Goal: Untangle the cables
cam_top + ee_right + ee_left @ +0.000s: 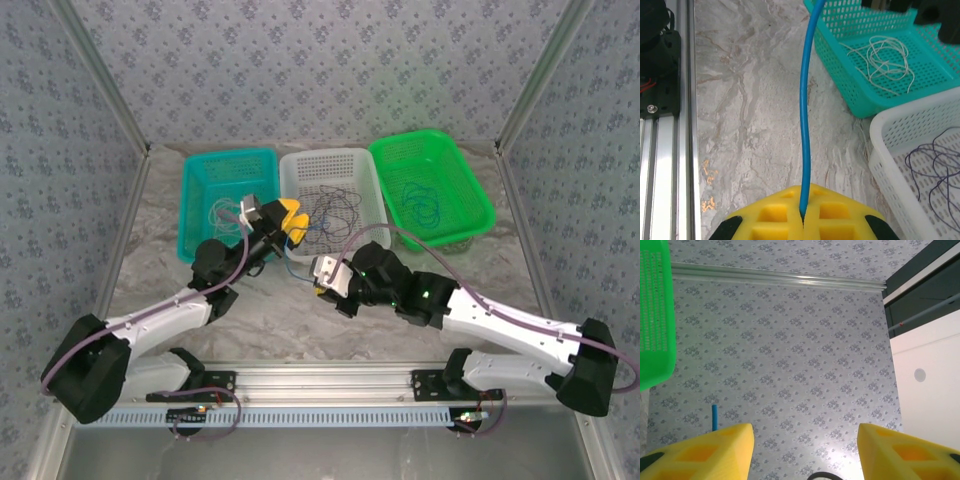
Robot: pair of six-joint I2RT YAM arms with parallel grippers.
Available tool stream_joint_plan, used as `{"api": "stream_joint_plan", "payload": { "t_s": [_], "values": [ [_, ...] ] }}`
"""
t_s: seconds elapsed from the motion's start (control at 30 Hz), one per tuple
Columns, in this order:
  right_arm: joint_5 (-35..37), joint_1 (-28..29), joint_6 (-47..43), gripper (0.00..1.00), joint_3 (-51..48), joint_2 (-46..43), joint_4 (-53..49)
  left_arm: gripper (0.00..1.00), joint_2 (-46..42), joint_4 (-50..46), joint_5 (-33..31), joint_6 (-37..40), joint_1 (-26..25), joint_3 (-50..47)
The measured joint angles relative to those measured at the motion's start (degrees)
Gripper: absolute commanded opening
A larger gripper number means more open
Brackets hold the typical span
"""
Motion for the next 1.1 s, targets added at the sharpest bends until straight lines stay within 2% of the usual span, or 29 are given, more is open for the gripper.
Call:
{"api": "stream_joint_plan", "payload": {
  "t_s": [0.17,0.43,0.6,0.93,1.1],
  "values": [
    [-0.11,-1.44,-1.11,0.00,1.25,0.39,-2.01,0.66,-1.14,-0.94,0.00,0.37,0.00,-0.44],
    [6.34,-0.61,-5.57,0.00,5.35,-1.90,-7.69,0.69,-1.16,-2.80,0.15,-0.37,0.00,-1.49],
    [7.34,0.09,-7.28,0.00,7.21,-1.73,-9.40,0.71,0.37,-2.80,0.72,-1.40,0.00,-1.49],
    [5.77,1.09,-7.45,0.00,7.21,1.84,-10.36,0.70,0.72,-2.71,1.33,-1.81,0.00,-1.49],
    [4.46,1.09,-7.45,0.00,7.21,3.10,-10.03,0.64,0.59,-2.75,1.33,-1.84,0.00,-1.49]
  ]
}}
